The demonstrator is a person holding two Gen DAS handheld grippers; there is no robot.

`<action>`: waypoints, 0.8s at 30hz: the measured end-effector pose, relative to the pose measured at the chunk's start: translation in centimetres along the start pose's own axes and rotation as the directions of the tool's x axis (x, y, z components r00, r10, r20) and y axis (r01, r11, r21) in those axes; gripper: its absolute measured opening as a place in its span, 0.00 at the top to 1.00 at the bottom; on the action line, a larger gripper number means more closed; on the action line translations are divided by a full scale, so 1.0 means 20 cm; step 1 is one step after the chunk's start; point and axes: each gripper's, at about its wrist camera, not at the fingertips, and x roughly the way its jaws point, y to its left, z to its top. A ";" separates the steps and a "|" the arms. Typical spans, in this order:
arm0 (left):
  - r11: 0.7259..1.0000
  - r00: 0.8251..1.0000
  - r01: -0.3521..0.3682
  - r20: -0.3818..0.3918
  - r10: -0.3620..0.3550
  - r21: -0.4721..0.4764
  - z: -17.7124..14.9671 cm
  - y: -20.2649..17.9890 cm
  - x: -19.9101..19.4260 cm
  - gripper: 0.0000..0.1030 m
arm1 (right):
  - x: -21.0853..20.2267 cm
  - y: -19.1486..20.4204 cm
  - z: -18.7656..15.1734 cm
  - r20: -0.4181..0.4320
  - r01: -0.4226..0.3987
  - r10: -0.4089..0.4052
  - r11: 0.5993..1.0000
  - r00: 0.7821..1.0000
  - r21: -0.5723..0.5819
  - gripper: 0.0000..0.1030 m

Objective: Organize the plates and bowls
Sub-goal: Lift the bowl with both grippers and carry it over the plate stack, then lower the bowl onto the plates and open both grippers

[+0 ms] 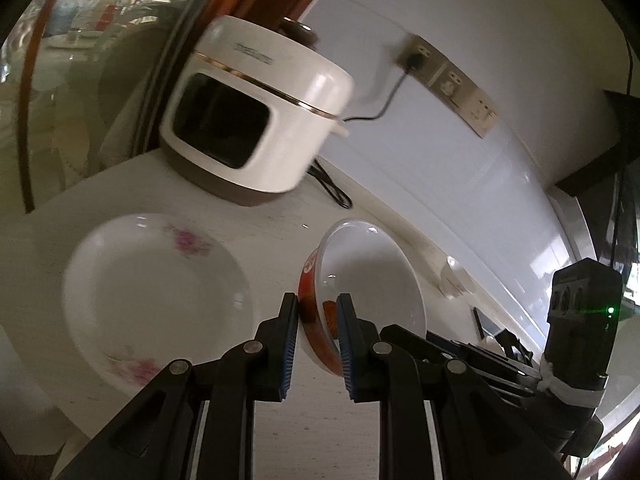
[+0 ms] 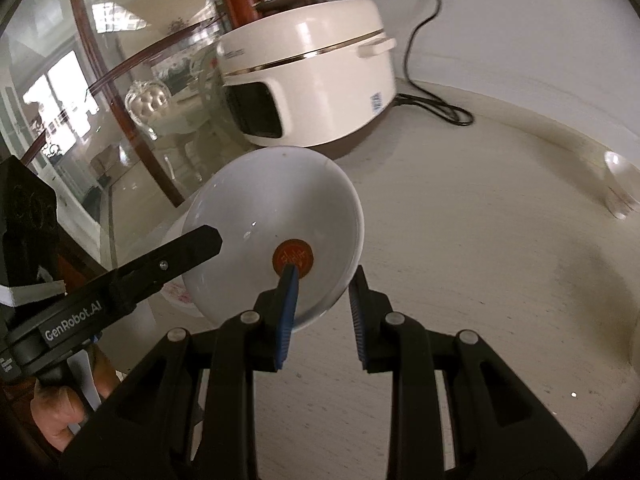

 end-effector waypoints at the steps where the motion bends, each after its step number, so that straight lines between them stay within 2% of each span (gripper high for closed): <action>1: 1.000 1.000 -0.008 0.005 0.009 -0.002 0.01 0.02 -0.01 0.81 | 0.02 0.03 0.01 -0.005 -0.008 0.008 1.000 1.000 -0.008 0.71; 10: 0.994 0.995 -0.093 0.023 0.095 -0.059 0.07 0.22 -0.08 0.81 | 0.20 0.21 0.08 -0.050 -0.069 0.066 0.996 0.997 -0.058 0.71; 24: 0.981 0.989 -0.149 0.004 0.150 -0.127 0.10 0.42 -0.10 0.81 | 0.41 0.35 0.11 -0.130 -0.111 0.101 0.991 0.986 -0.075 0.71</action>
